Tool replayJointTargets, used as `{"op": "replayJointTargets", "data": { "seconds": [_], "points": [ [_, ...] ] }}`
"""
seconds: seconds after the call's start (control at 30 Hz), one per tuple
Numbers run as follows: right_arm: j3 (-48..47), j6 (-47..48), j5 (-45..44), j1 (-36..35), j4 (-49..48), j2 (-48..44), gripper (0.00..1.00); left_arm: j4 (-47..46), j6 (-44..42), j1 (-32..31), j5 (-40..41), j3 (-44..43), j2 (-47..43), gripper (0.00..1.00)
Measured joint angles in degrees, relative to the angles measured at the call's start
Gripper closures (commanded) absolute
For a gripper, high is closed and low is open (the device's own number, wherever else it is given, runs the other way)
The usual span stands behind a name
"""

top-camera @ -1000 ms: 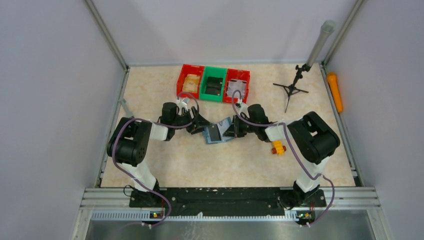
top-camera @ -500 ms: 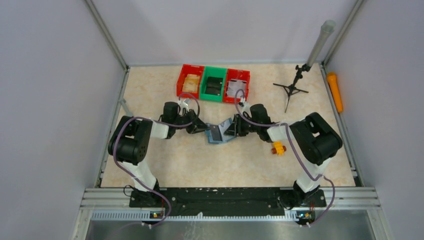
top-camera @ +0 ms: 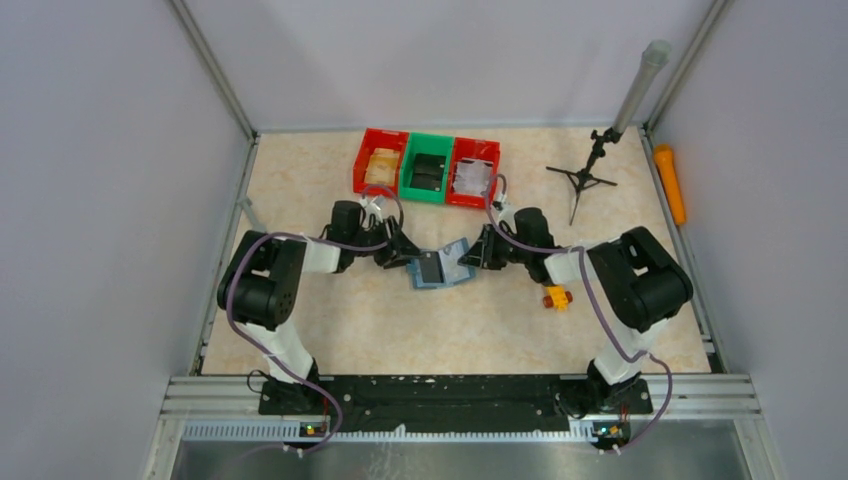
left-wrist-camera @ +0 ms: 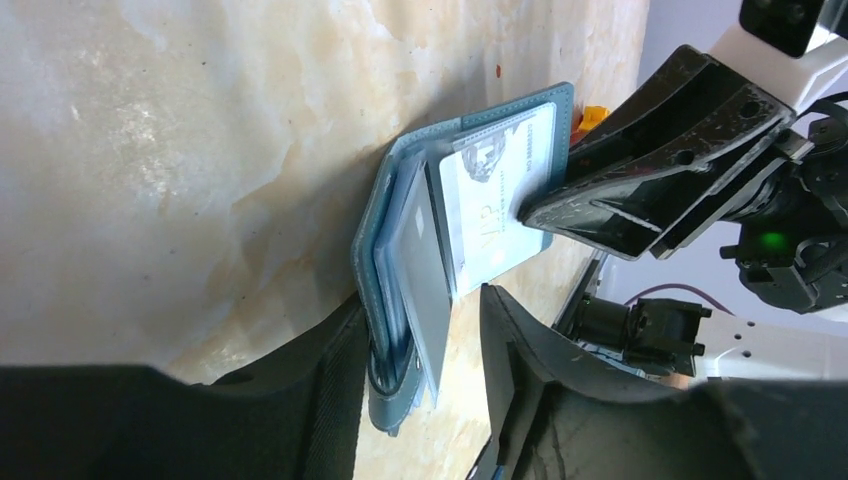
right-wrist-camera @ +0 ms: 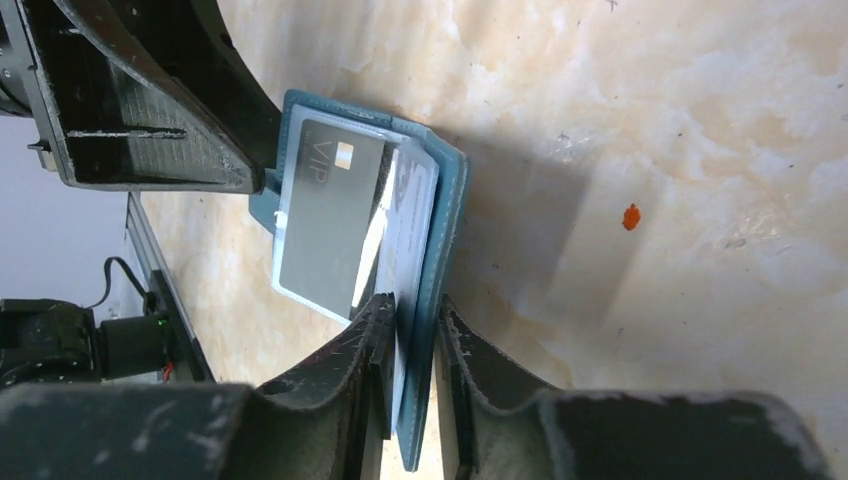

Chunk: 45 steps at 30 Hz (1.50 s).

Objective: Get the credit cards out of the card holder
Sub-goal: Remove the credit card from the card holder.

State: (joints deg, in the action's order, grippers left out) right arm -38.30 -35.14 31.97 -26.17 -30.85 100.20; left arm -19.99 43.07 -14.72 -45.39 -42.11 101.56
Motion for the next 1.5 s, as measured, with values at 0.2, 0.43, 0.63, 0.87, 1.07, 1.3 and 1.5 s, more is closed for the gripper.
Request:
{"op": "replayJointTargets", "data": {
  "seconds": [0.2, 0.43, 0.63, 0.87, 1.07, 1.3, 1.5],
  "points": [
    [0.0, -0.7, 1.14, 0.0, -0.07, 0.68, 0.76, 0.55, 0.04, -0.81, -0.22, -1.03, 1.16, 0.82],
    [-0.02, -0.42, -2.82, 0.09, 2.73, 0.52, 0.56, 1.16, -0.13, -0.98, -0.52, -1.44, 1.99, 0.93],
    [3.21, 1.01, -9.6, 0.11, 3.8, -7.48, 0.56, -0.44, 0.31, -0.98, -1.31, -1.31, 1.92, 0.94],
    [7.45, 2.36, -10.69, 0.11, -1.86, -15.1, 0.6, -4.98, 1.81, -0.98, -2.45, -0.22, 1.64, 0.94],
    [9.31, 2.1, -5.16, -0.33, -9.25, -14.75, 0.64, -10.1, 3.82, -1.03, -3.87, 1.97, 0.13, 0.94],
    [8.68, 0.5, 1.11, -1.57, -13.81, -9.44, 0.66, -22.08, 9.22, -1.09, -6.69, 5.25, -1.05, 0.95],
    [8.17, -0.74, 3.85, -1.57, -15.85, -8.61, 0.66, -35.1, 15.74, -1.14, -8.68, 7.93, -1.22, 0.95]
  ]
}}
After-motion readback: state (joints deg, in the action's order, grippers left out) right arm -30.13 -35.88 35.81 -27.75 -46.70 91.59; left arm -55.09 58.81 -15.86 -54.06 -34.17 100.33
